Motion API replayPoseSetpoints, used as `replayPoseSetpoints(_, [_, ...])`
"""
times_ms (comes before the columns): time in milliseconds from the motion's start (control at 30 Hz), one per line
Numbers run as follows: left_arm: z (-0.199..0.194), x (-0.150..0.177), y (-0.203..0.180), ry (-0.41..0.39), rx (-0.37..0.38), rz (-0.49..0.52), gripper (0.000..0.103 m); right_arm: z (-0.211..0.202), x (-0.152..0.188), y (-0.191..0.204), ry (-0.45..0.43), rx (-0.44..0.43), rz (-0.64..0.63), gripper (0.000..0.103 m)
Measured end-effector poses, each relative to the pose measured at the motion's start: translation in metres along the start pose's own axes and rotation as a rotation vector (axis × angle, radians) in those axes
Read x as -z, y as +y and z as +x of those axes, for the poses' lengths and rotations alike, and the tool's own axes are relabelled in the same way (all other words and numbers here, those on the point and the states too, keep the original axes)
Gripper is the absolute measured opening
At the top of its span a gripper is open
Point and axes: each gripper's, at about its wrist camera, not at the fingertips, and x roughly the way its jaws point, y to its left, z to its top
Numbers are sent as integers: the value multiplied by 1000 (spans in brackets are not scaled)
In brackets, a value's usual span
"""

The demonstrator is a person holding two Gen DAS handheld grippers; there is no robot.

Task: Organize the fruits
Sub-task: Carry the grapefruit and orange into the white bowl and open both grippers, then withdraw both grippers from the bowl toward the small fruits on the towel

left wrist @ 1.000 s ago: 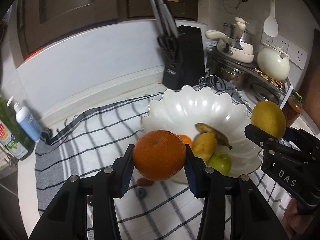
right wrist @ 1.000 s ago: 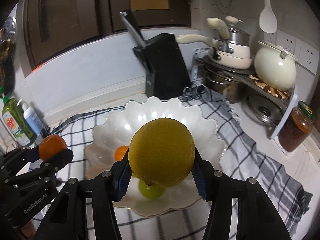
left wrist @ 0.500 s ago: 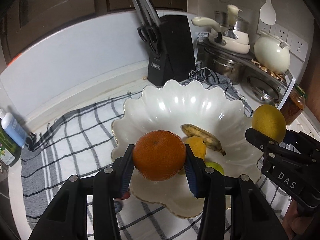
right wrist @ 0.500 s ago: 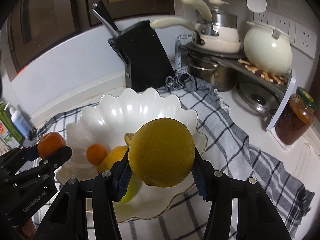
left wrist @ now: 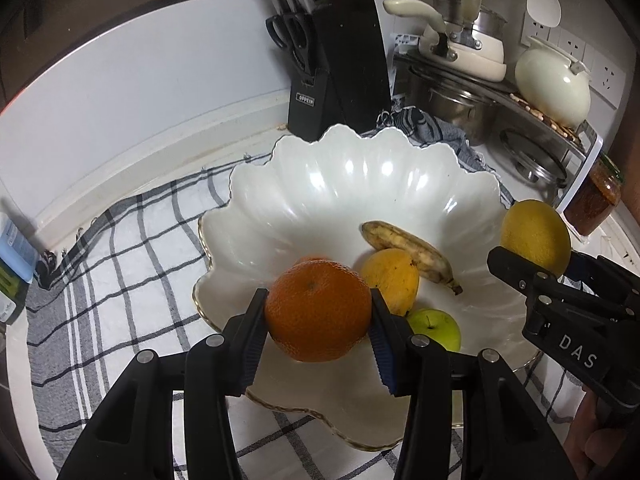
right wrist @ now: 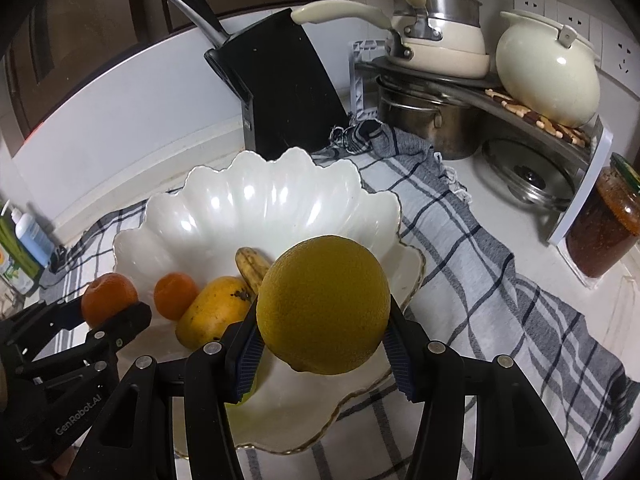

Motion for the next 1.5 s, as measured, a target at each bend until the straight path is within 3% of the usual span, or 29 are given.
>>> replayPoseSetpoints(33, [-1,0,0,-5,-3,0,50,1,0,0,3,3,-1,56])
replayPoseSetpoints(100, [-3,0,1,-19,-13,0,66,0,1,1,2,6,-2,56])
replayPoseSetpoints(167, [-7,-1,2,-30,-21,-3,74,0,1,1,2,9,-6,56])
replayPoseSetpoints(233, [-9,-1,4,-34,-31,-2,74,0,0,1,-1,18,-1,57])
replayPoseSetpoints(267, [-10,-1,5,-33,-36,-1,76,-3,-1,0,-14,25,1,60])
replayPoseSetpoints(367, [-15,-2,7,-42,-45,-7,83,-15,-5,1,-67,68,1,86])
replayPoseSetpoints(467, [-23,-2,9,-62,-62,-12,91,-26,-9,4,-103,91,-14,88])
replayPoseSetpoints(867, [-59,0,26,-112,-101,-34,103,-49,-8,20,-127,67,-6,93])
replayPoseSetpoints(1500, [-107,29,101,-152,-178,-122,103,-74,1,104,-165,-5,-98,93])
